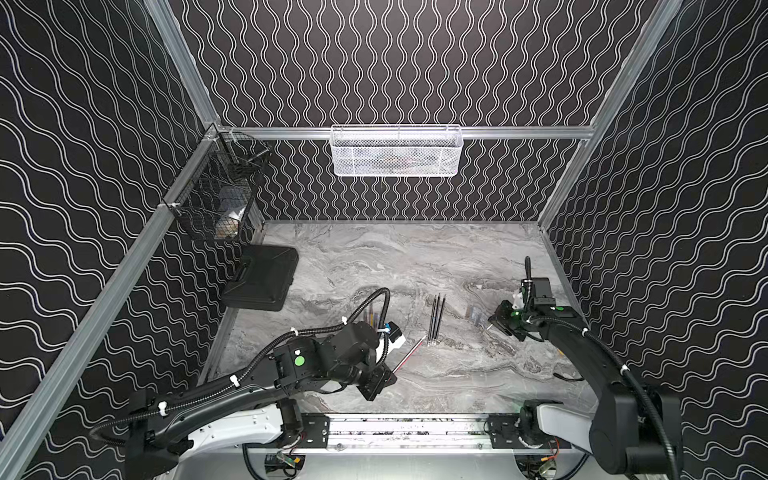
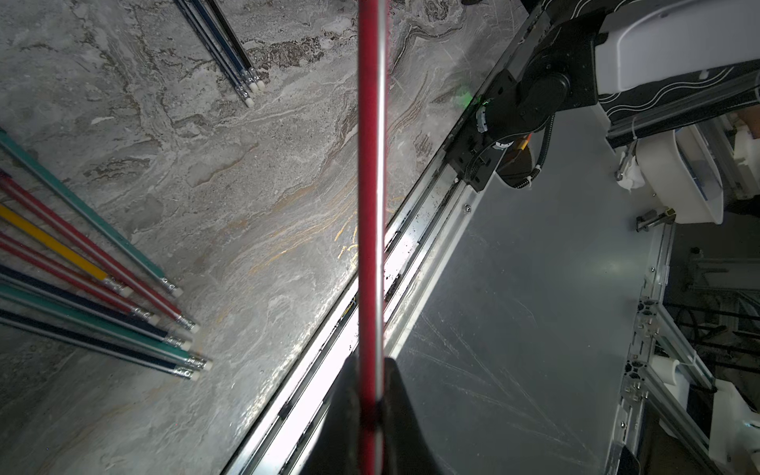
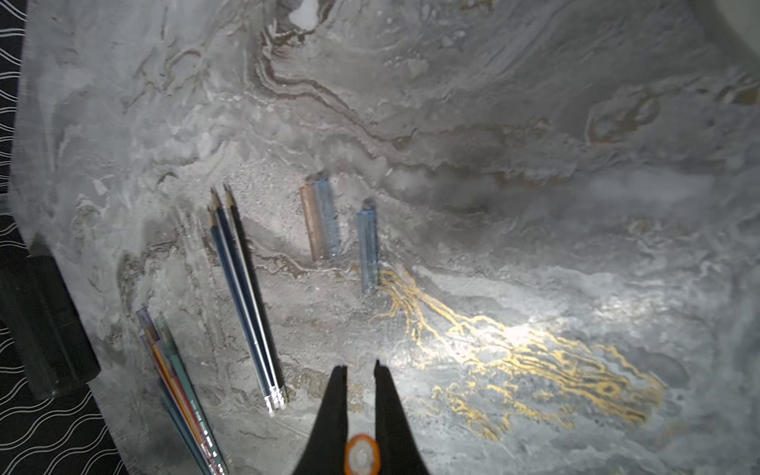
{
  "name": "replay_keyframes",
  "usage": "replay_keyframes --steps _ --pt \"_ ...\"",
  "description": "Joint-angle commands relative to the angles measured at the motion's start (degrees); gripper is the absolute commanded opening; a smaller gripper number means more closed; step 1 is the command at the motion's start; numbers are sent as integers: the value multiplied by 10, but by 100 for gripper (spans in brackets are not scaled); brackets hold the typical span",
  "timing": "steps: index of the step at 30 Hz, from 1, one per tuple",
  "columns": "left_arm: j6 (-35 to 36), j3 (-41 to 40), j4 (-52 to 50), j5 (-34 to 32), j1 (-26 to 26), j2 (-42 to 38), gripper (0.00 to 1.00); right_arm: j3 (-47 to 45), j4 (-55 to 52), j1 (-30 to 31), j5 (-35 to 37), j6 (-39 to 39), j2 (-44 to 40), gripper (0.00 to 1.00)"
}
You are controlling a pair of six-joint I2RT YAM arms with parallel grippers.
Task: Remove the protective cover of the pencils
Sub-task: Place the protective sleeve at the center of the board.
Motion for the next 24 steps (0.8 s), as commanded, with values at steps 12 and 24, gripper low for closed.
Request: replay_keyframes --steps 12,24 --pt "10 1 7 7 0 -2 0 35 58 -18 -24 -28 150 0" --pt "10 1 6 6 0 -4 0 43 76 -24 -55 -31 193 0"
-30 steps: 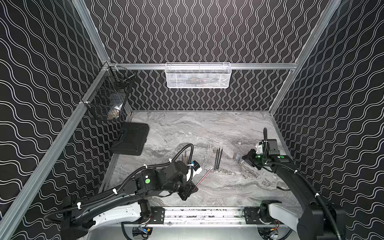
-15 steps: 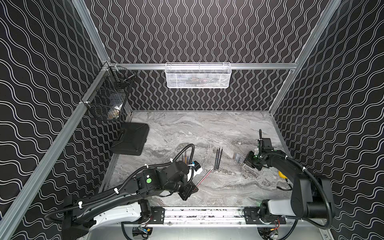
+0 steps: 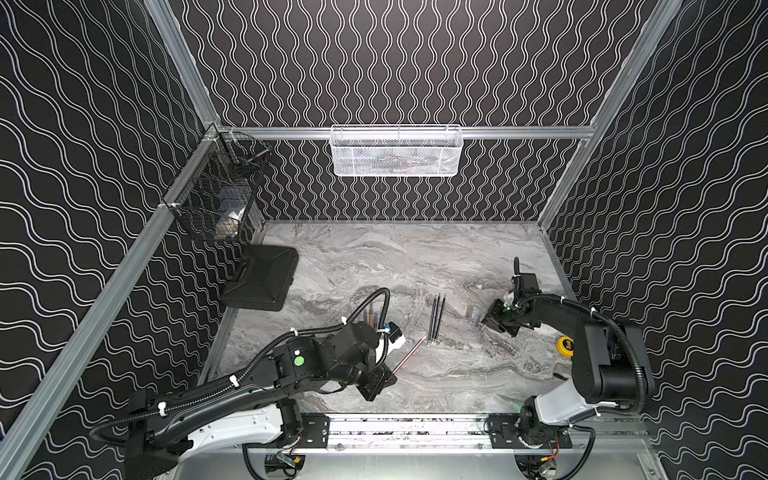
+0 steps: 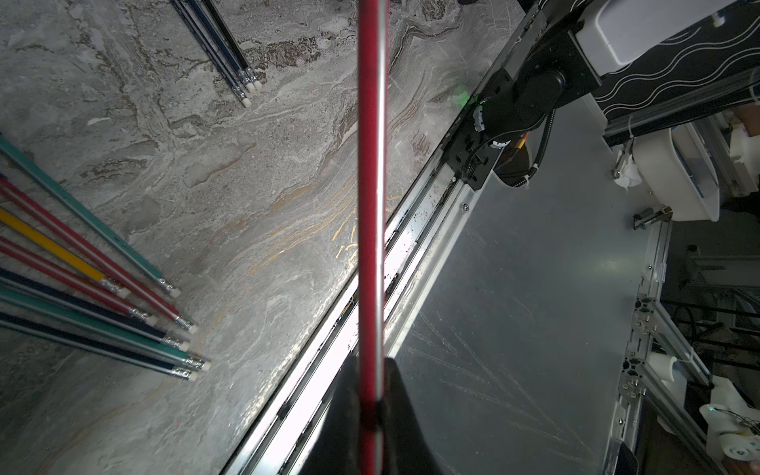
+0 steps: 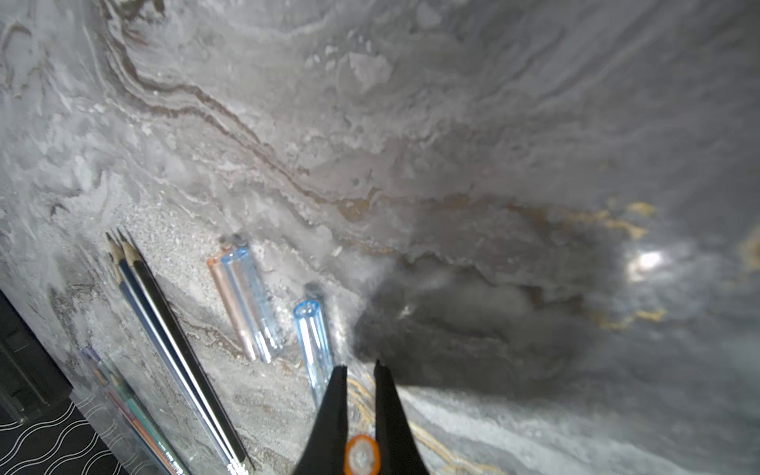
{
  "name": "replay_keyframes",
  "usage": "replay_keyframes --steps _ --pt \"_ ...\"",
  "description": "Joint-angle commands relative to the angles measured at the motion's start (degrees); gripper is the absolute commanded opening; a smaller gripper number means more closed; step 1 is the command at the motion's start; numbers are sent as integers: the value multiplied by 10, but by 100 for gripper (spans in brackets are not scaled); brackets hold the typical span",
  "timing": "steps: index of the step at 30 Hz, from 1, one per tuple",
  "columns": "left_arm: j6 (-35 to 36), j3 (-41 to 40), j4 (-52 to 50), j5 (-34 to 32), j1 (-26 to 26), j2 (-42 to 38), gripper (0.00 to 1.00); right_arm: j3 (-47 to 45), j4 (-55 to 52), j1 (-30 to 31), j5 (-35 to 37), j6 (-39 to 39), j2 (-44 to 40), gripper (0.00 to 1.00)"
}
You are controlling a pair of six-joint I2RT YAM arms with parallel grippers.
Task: Remove the protective cover of the pencils
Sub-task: Place the protective sleeve at the center of the board.
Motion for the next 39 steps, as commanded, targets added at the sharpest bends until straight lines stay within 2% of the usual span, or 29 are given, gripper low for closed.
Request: replay_keyframes --steps 1,3,18,39 --pt "10 1 6 5 0 -1 0 5 10 -1 -10 -5 2 2" --pt "10 1 7 5 0 0 0 4 11 -1 -13 -5 1 8" --pt "10 2 7 8 0 6 0 6 13 -2 -27 -2 2 20" --pt "10 2 5 6 -1 8 0 17 27 -2 -79 11 8 23"
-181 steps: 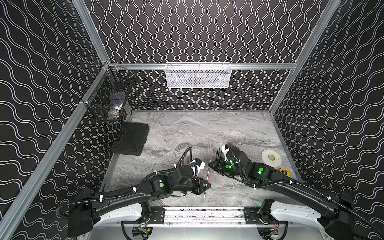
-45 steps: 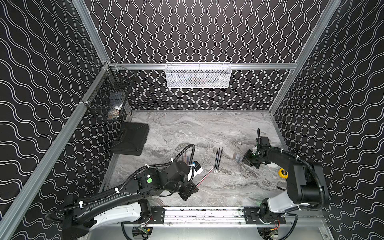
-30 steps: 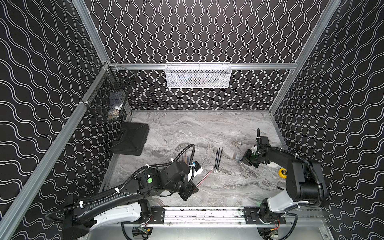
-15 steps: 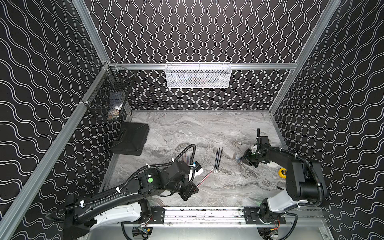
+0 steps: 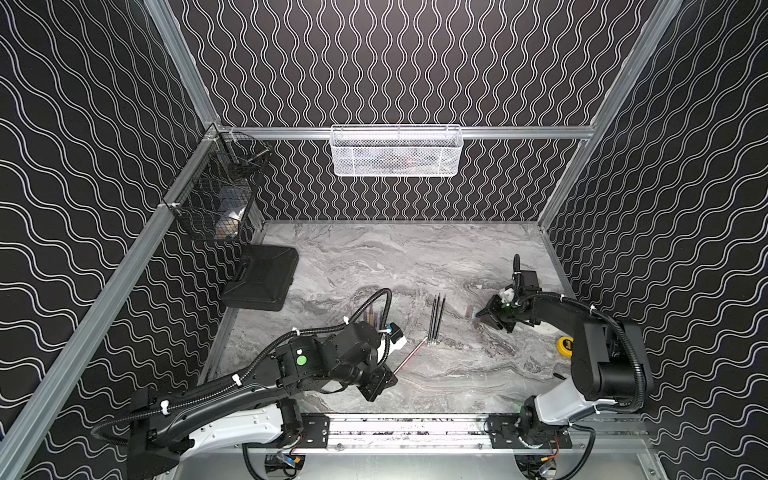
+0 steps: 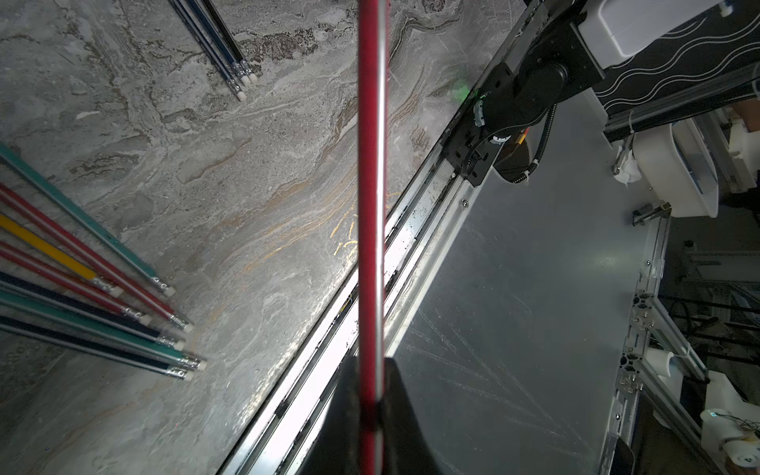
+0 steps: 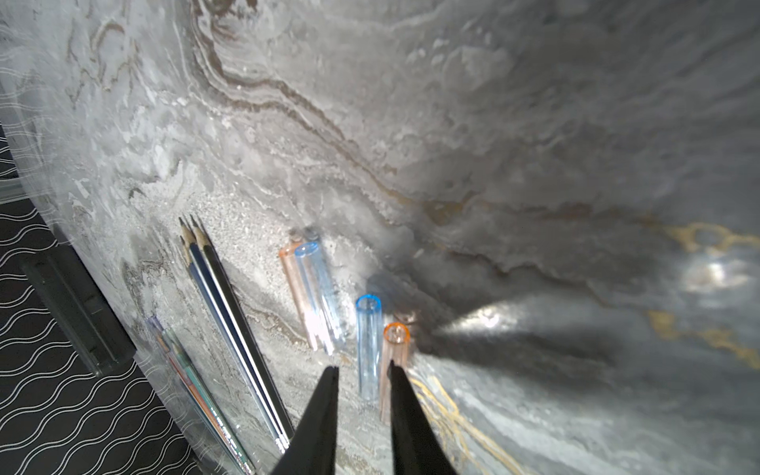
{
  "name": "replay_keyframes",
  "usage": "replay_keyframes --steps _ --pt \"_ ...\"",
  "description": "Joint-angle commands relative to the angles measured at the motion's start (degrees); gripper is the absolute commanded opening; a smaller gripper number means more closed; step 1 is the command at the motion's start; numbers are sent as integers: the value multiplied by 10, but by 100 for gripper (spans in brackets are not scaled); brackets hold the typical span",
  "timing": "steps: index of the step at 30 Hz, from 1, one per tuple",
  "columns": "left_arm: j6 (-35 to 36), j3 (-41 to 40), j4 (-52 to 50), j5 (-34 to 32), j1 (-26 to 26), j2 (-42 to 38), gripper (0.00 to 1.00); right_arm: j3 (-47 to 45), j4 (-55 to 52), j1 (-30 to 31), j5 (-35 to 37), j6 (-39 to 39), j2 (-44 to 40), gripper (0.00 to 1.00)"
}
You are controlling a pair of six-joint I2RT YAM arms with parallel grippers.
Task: Remove the protective cover of the pencils
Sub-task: Place the protective sleeve at the center of the board, then place the pencil at the center of the board.
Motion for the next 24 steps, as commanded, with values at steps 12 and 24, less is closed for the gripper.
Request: replay_keyframes --steps 12,24 --pt "-38 -3 65 -96 2 61 0 -54 -55 0 -11 -18 -184 23" --pt "-87 63 255 -40 133 308 0 -191 49 2 -167 -25 -399 23"
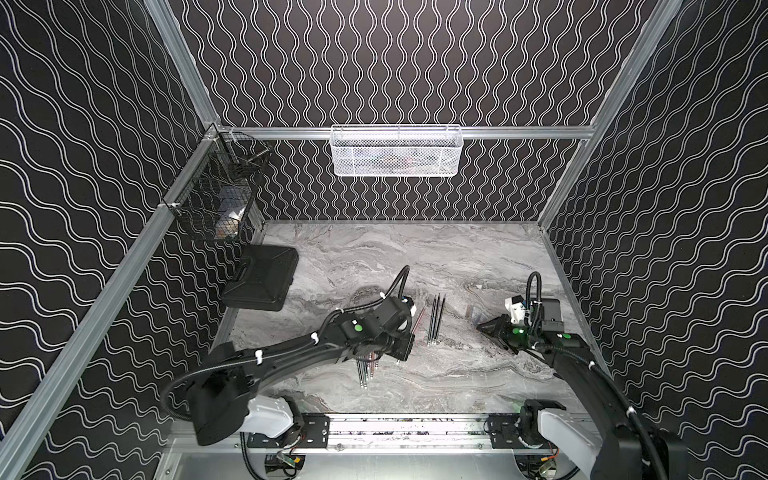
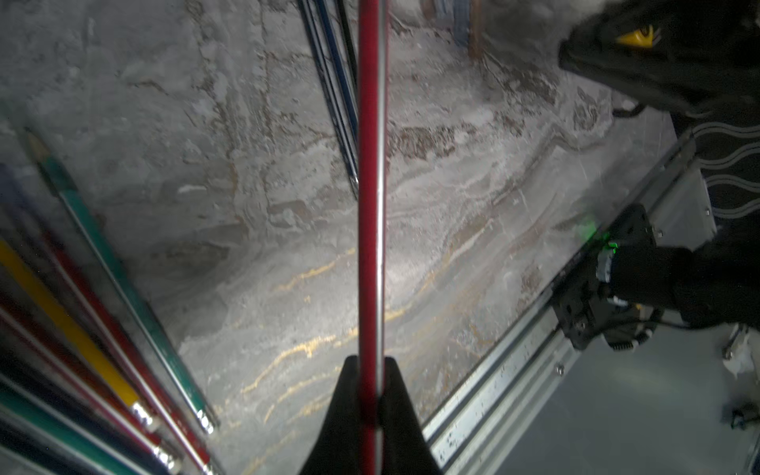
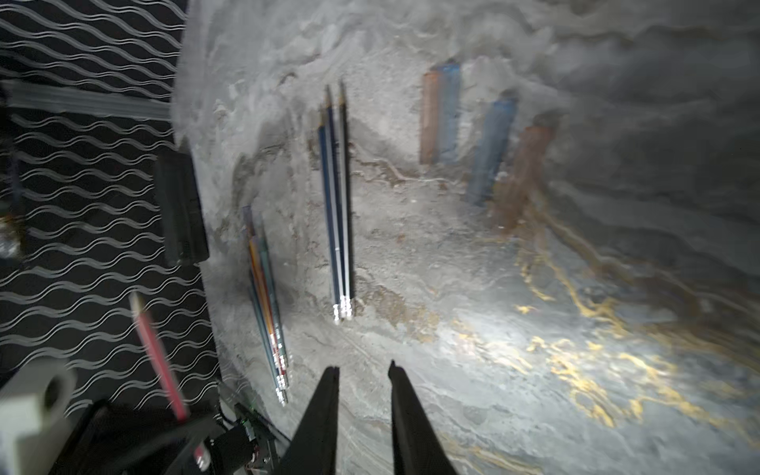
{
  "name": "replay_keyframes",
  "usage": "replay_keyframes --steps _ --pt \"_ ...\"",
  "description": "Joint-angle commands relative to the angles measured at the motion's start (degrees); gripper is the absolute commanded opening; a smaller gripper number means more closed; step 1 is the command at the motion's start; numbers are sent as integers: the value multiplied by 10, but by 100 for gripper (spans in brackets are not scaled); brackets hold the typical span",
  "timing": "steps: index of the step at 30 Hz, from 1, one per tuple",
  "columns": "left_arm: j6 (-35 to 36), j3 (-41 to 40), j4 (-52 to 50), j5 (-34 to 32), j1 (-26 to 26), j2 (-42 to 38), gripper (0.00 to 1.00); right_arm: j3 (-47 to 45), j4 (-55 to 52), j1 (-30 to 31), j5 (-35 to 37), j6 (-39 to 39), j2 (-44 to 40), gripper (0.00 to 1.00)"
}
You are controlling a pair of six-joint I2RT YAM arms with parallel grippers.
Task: Remove the protective cover of the pencils
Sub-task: Place the pencil at the center of the board.
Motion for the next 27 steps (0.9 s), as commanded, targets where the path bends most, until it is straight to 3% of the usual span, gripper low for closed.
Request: replay_keyframes --steps 1,10,21,27 --pt "-17 31 71 15 20 48 0 -16 58 1 -49 0 -41 23" --pt "-51 73 129 17 39 199 0 -34 58 1 -45 7 -101 24" --pt "-62 95 159 3 46 262 1 -35 62 1 -50 9 -99 24" --pt "-71 102 167 5 48 278 7 -34 62 1 -49 9 -94 24"
